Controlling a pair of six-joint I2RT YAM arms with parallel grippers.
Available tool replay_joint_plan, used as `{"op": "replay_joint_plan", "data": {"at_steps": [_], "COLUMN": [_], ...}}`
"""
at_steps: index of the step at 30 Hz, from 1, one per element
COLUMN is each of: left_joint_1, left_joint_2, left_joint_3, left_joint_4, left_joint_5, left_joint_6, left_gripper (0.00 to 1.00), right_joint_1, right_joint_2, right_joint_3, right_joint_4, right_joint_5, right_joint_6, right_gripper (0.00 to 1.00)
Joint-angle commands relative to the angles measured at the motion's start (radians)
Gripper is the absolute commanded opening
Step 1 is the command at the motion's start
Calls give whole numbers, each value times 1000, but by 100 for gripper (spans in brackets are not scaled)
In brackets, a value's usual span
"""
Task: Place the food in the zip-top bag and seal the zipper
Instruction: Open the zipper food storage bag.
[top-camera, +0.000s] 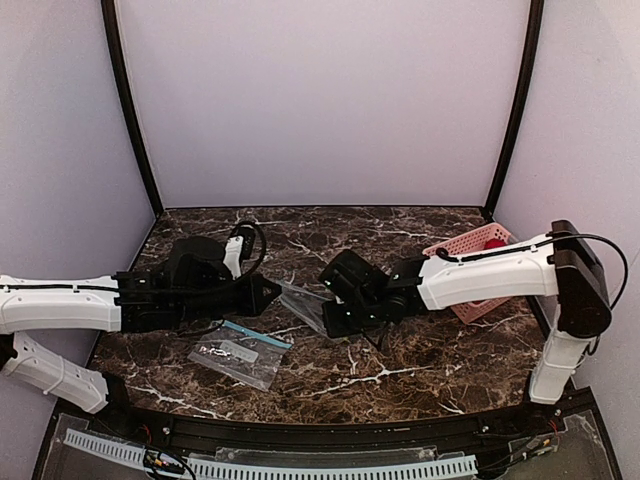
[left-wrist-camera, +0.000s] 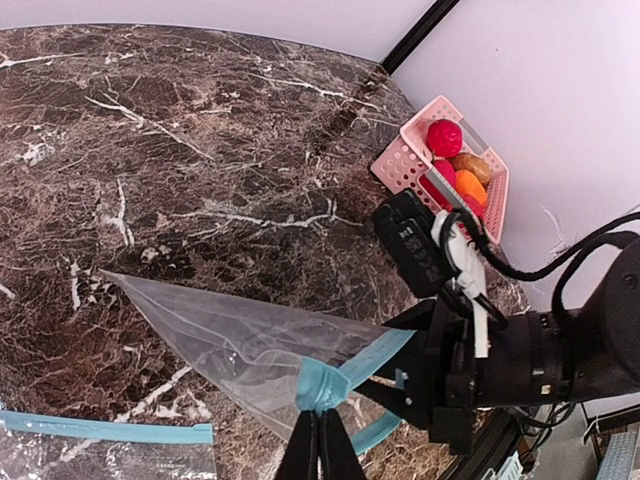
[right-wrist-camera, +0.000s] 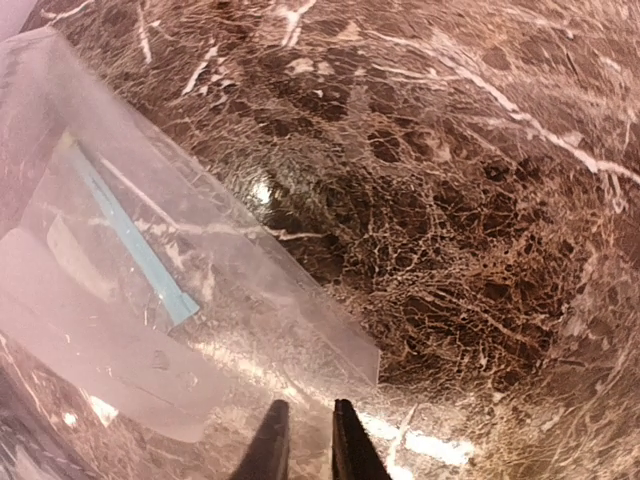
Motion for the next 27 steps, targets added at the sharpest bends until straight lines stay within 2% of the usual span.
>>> {"op": "replay_joint_plan", "data": {"at_steps": [1,2,5,7,9,10,11,14,16,18,22,27], "left_joint_1": [12,12,13,13,13,13,13,13,13,12,13,11], "left_joint_2": [-25,-25,-22,-19,-13,-11,-8,-3,5,20,79,158], "left_joint_3": [16,23,44,69,104,133,147,212,244,271,325,377], "left_joint_4": [-89,-111,-159,-192,-231,-243,-265,-307,-332,-349,-389,-423], "left_joint_5": [-24,-21,-6,10,41,49,64,76,100,137,218,218], "left_joint_6": [34,47,88,130,190,231,252,349,408,457,507,518], "left_gripper": [1,1,1,6,17,27,34,67,81,89,95,96], "right_joint_1": [1,2,3,4,5,5,6,6,7,8,10,11], "right_joint_2": [-53,-62,-86,-98,-101,-103,-105,-111,-117,-118,-117,-114], "right_joint_3": [-30,-21,-3,8,19,23,26,28,28,28,36,49], "right_joint_4": [-101,-106,-128,-150,-181,-197,-209,-235,-243,-247,-249,-253], "right_joint_5": [31,34,36,35,38,38,36,29,23,16,7,8], "right_joint_6": [-65,-77,-127,-159,-189,-206,-218,-240,-248,-249,-250,-249], "right_gripper": [3,0,0,0,0,0,0,0,0,0,0,0]}}
